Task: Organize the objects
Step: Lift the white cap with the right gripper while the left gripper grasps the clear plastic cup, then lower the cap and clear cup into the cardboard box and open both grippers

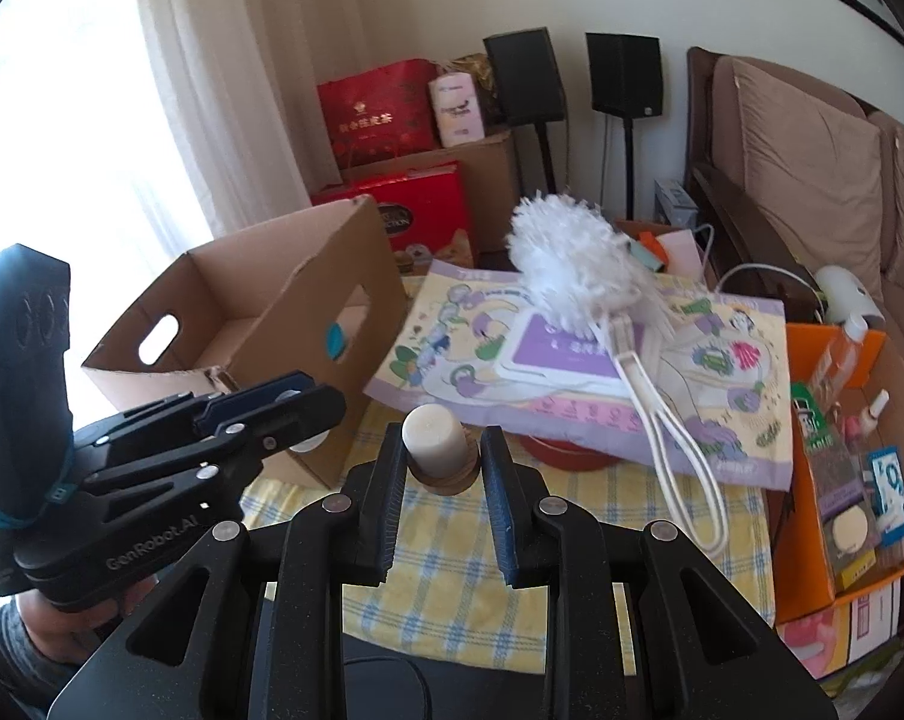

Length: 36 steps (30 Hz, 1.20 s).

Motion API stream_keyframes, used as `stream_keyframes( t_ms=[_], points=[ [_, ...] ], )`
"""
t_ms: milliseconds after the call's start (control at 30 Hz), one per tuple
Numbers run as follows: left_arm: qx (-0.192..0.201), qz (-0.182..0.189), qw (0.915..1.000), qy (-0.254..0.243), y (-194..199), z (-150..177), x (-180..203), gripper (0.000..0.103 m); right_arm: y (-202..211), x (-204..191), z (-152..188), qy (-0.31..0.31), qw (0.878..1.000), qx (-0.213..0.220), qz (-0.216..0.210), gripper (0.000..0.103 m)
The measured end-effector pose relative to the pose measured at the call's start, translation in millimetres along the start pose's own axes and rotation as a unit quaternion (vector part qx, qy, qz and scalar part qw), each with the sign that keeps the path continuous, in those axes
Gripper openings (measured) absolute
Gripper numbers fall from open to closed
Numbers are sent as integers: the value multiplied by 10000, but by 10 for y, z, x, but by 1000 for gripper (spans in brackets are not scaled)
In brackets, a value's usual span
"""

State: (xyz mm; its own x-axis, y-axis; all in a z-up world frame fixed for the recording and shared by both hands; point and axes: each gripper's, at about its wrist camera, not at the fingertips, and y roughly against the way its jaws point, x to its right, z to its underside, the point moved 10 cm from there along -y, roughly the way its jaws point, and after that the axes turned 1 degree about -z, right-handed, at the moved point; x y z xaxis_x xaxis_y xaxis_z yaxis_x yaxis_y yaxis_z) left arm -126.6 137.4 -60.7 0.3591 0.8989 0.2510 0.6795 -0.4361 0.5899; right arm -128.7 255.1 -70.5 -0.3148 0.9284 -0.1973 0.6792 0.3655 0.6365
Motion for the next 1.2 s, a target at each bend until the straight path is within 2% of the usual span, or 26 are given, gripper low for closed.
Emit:
stream_keyframes(
  t_ms=[567,867,1200],
  points=[
    [241,-537,9980,216,369,-304,-672,23,-284,-694,-346,486,9968,-89,-631,25],
    [121,-746,9955,580,382,-255,-1132,23,-505,-1149,-468,845,9920,-116,-936,25],
    [-54,-875,9925,854,258,-138,-1471,23,-828,-1280,-449,846,9905,-314,-1037,25]
  ],
)
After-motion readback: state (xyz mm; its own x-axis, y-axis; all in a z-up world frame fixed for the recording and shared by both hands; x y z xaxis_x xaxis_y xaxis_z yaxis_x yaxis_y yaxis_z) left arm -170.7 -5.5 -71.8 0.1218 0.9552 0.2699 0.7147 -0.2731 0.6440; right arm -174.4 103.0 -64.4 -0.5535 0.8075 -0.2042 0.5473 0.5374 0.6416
